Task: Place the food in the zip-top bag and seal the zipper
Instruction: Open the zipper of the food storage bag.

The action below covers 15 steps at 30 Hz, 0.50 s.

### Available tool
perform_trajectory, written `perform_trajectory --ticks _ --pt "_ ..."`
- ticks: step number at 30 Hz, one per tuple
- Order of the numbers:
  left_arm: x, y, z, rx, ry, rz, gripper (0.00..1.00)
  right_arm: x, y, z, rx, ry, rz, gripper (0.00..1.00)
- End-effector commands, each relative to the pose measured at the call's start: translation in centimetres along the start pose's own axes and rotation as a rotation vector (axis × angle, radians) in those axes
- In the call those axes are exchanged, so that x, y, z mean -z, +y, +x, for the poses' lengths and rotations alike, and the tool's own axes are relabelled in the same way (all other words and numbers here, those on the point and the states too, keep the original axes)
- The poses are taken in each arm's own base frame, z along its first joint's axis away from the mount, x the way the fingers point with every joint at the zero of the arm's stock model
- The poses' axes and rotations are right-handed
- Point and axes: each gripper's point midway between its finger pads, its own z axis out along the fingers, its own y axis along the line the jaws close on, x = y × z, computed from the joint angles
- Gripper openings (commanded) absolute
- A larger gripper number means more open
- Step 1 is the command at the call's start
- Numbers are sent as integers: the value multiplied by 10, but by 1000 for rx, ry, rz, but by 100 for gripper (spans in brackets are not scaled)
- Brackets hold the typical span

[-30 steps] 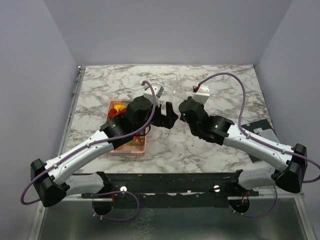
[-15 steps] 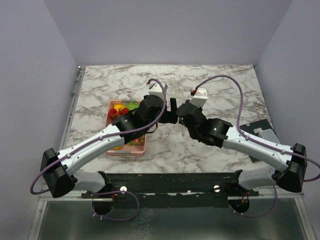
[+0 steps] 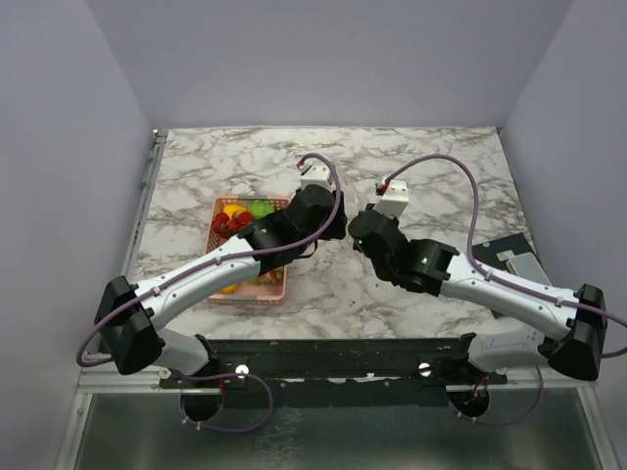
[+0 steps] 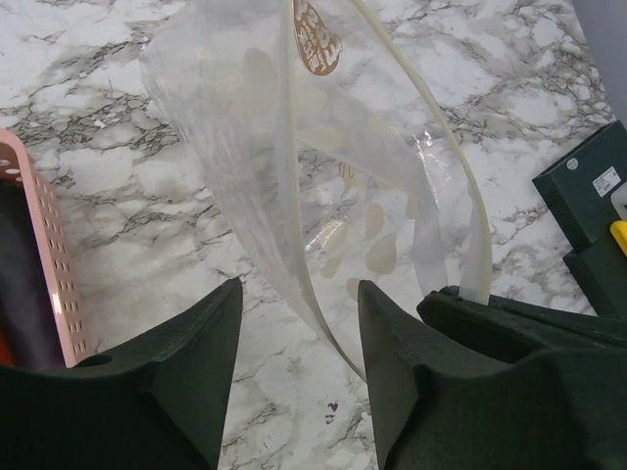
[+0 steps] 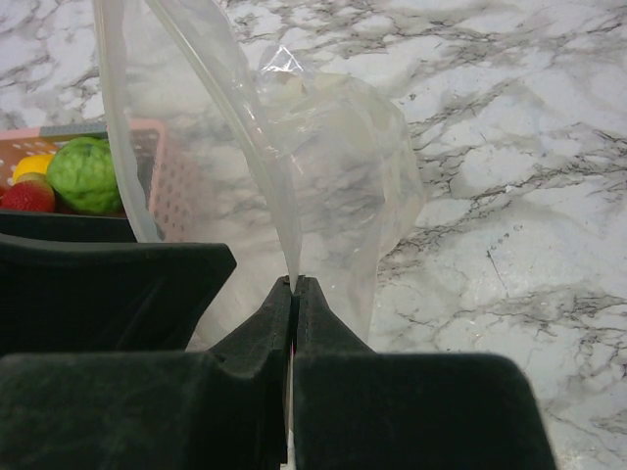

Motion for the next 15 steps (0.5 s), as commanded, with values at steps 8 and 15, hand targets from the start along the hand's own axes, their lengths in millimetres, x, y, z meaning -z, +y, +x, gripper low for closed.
perform_trajectory --ticks 8,15 --pt "-5 -5 1 13 -5 5 31 10 -19 -10 -41 -52 49 1" --pt "0 2 5 -19 0 -6 9 15 -30 -14 -58 -62 83 1"
